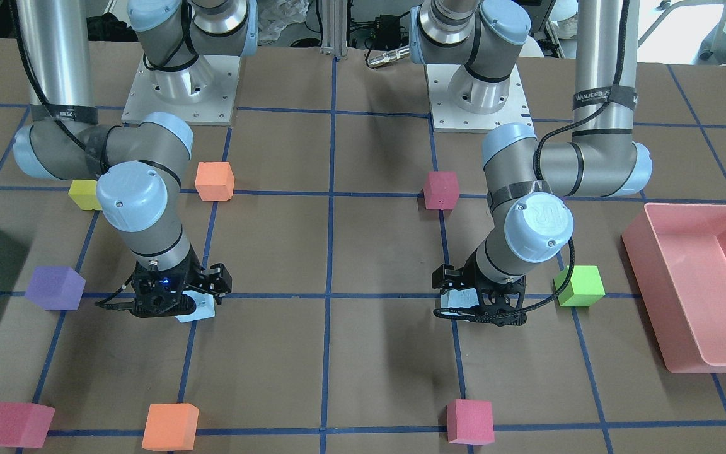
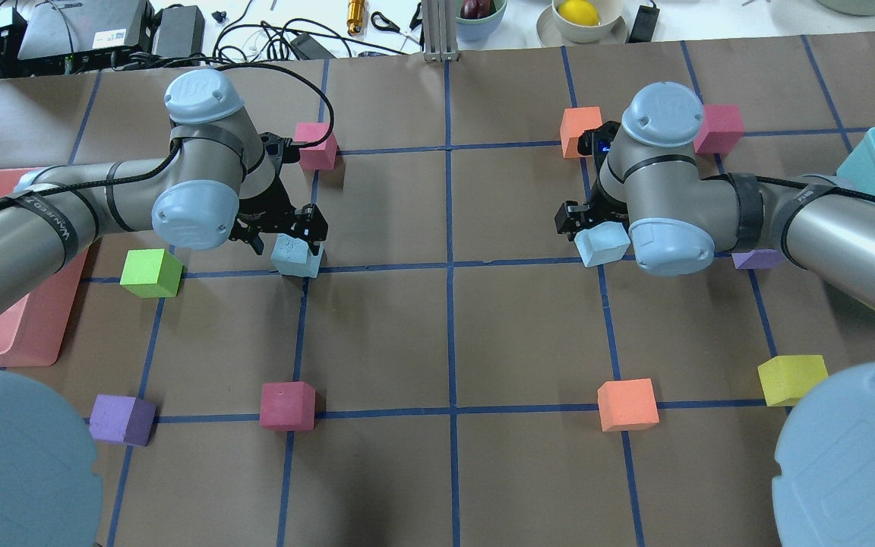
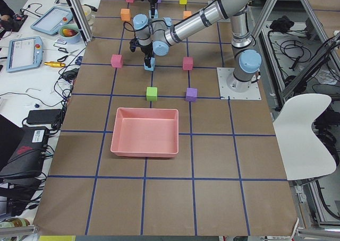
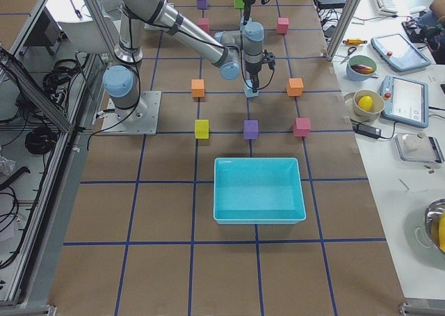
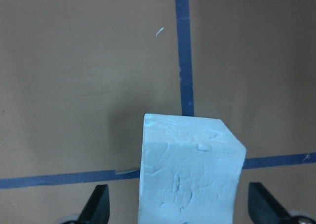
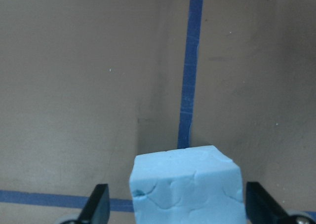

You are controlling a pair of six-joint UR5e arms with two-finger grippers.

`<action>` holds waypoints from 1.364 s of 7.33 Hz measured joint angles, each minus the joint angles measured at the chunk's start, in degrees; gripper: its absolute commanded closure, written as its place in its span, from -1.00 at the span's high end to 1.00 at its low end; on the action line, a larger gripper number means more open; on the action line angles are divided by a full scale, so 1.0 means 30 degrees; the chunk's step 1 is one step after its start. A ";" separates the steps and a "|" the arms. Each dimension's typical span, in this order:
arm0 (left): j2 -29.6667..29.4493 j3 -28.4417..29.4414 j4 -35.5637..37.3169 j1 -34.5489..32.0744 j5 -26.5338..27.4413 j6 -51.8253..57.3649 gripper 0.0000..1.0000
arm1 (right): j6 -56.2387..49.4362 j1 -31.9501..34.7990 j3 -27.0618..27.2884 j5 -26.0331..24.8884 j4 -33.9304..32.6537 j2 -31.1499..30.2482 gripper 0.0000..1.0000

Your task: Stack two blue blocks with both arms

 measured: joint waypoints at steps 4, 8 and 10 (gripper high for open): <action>-0.0371 -0.0009 0.0043 0.0000 -0.0002 -0.0001 1.00 | 0.0916 0.0231 -0.2035 -0.0020 0.1941 -0.0101 -1.00; -0.0742 -0.0110 0.1052 0.0000 -0.0038 -0.0068 0.11 | 0.7031 0.3031 -0.8825 0.1453 0.6156 0.2535 -1.00; -0.0771 -0.0086 0.1420 0.0006 -0.0156 -0.0124 -0.61 | 0.9838 0.4788 -1.0423 0.1495 0.6165 0.4048 -1.00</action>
